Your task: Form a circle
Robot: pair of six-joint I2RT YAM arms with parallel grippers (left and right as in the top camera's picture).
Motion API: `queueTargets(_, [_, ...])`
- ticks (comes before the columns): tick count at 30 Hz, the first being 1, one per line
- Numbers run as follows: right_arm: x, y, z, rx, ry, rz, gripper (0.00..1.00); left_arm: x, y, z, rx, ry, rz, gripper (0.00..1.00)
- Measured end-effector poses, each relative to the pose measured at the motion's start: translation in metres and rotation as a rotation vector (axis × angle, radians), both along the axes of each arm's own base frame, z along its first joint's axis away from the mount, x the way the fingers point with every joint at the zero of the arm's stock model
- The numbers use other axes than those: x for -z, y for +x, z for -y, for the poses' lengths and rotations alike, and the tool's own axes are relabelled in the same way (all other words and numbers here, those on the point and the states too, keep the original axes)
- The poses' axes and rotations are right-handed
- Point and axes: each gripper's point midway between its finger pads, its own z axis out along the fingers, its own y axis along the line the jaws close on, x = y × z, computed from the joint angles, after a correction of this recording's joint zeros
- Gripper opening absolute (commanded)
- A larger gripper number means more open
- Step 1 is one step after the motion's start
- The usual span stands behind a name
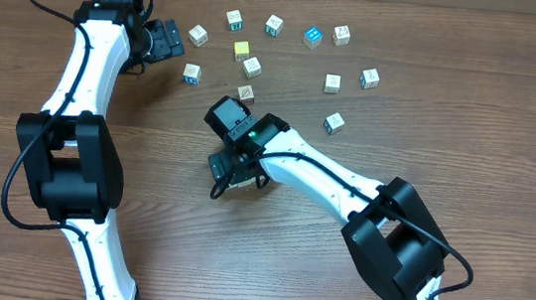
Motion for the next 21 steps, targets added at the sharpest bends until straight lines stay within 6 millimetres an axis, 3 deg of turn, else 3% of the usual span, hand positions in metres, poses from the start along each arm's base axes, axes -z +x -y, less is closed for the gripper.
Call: queueTargets(21, [0.0006, -0.0018, -0.0015, 0.057, 0.019, -0.017, 1.0, 0.0, 0.0, 0.0, 0.0, 0.0, 0.0, 1.0])
